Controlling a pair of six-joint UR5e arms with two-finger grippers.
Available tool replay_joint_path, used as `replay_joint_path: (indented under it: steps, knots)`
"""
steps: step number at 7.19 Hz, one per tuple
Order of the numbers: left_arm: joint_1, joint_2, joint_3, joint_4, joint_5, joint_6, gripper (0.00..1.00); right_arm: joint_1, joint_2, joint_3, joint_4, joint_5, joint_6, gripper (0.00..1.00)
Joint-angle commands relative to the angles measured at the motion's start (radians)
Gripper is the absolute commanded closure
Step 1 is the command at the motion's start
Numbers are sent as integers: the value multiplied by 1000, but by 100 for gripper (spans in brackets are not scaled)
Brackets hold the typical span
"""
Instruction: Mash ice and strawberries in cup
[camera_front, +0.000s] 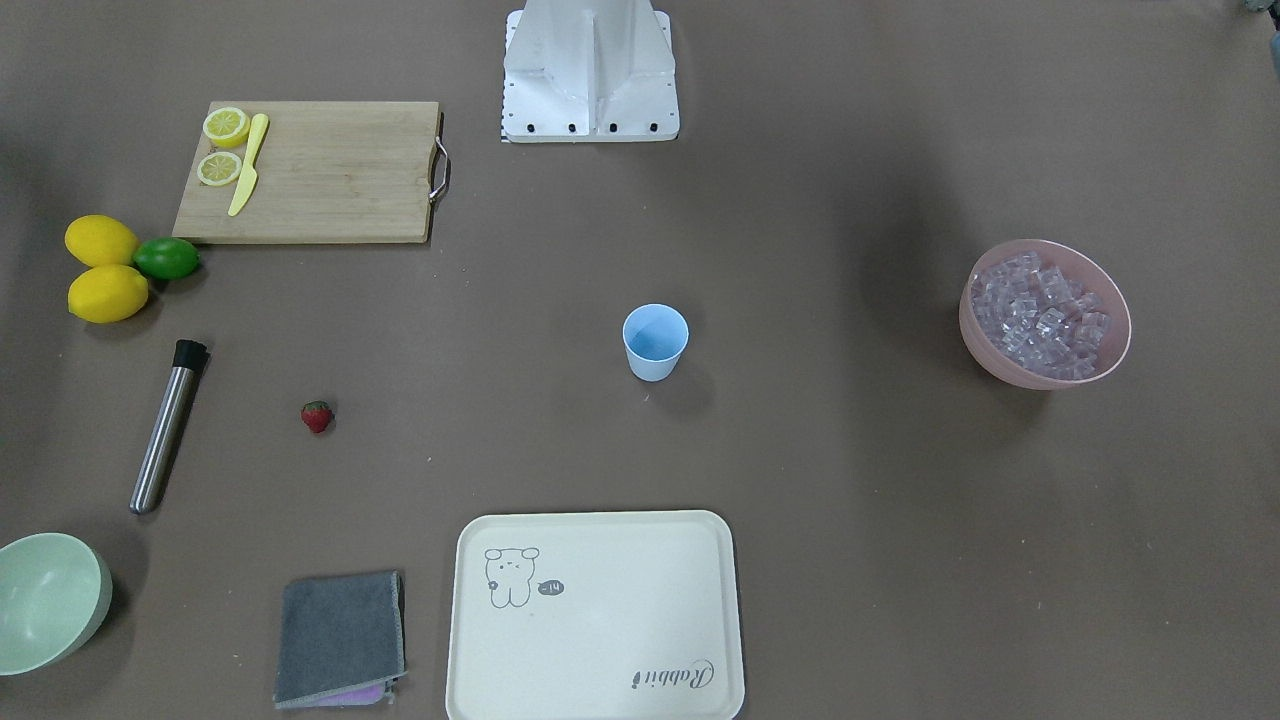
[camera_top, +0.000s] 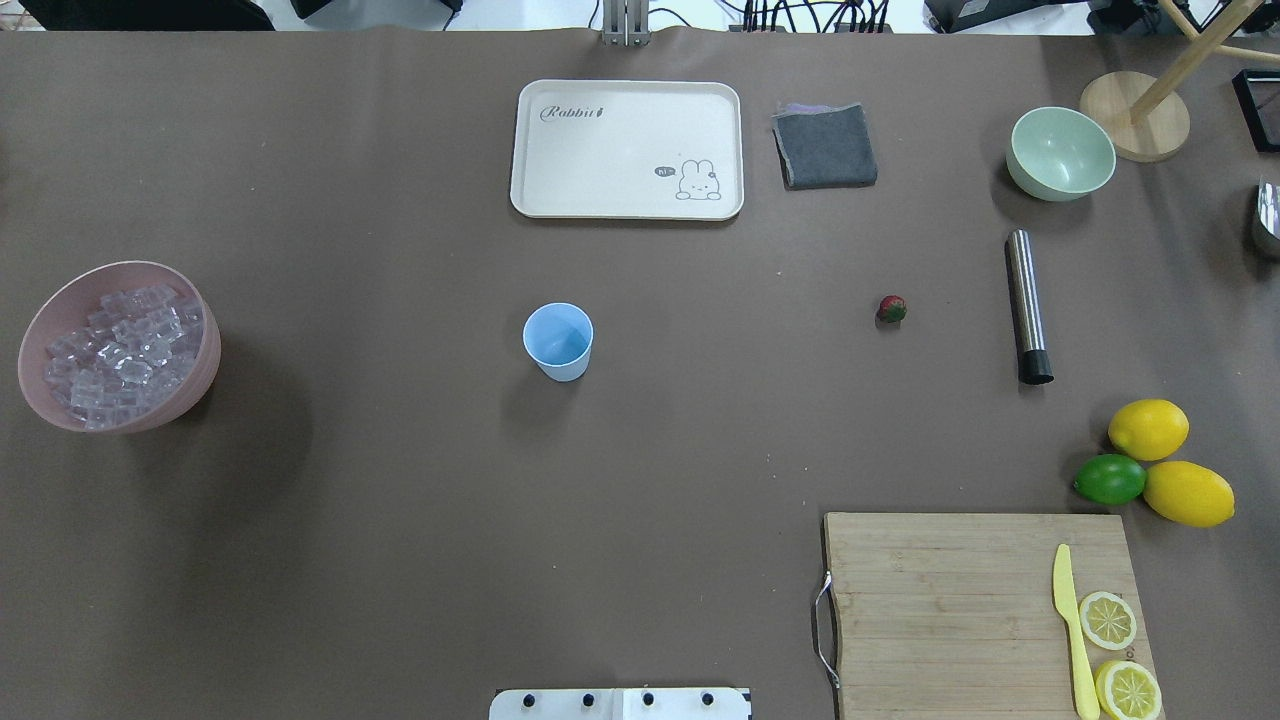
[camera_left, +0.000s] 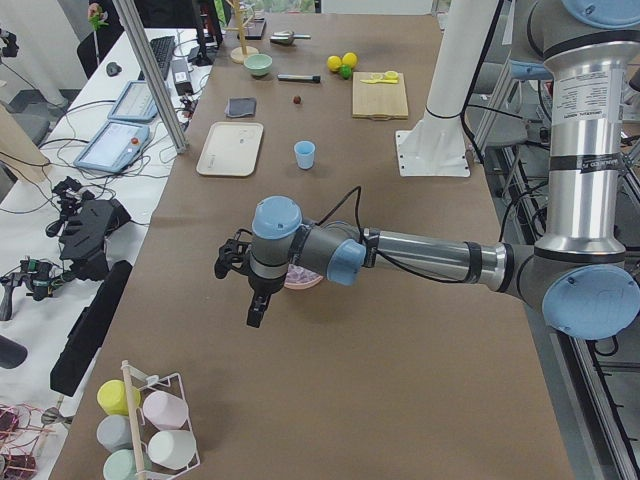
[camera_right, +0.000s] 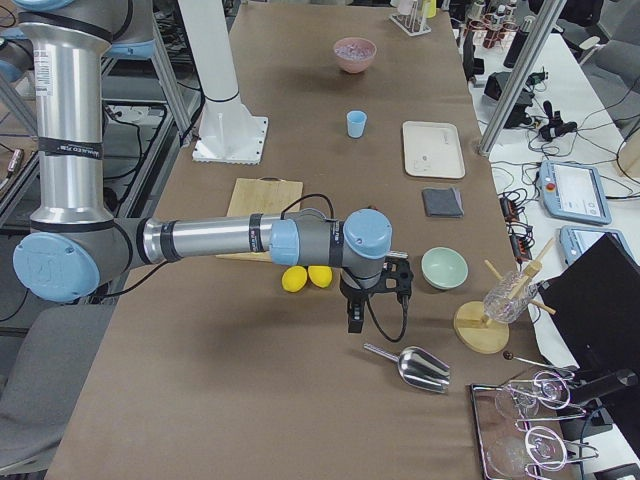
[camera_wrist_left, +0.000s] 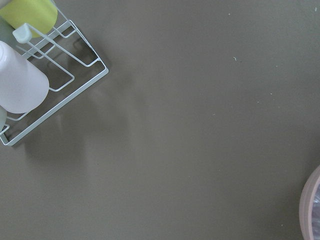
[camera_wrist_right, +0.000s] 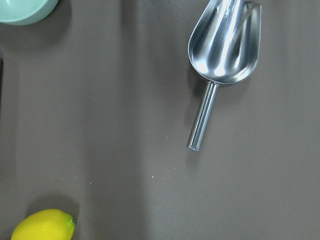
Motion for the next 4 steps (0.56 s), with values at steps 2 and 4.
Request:
replay_joint_path:
  steps: [2, 4]
  knots:
    - [0, -1, 7, -4, -1, 1, 3, 0, 2, 0, 1, 8, 0, 0]
    - [0, -15, 5, 1, -1, 1, 3, 0, 2, 0, 1, 8, 0, 0]
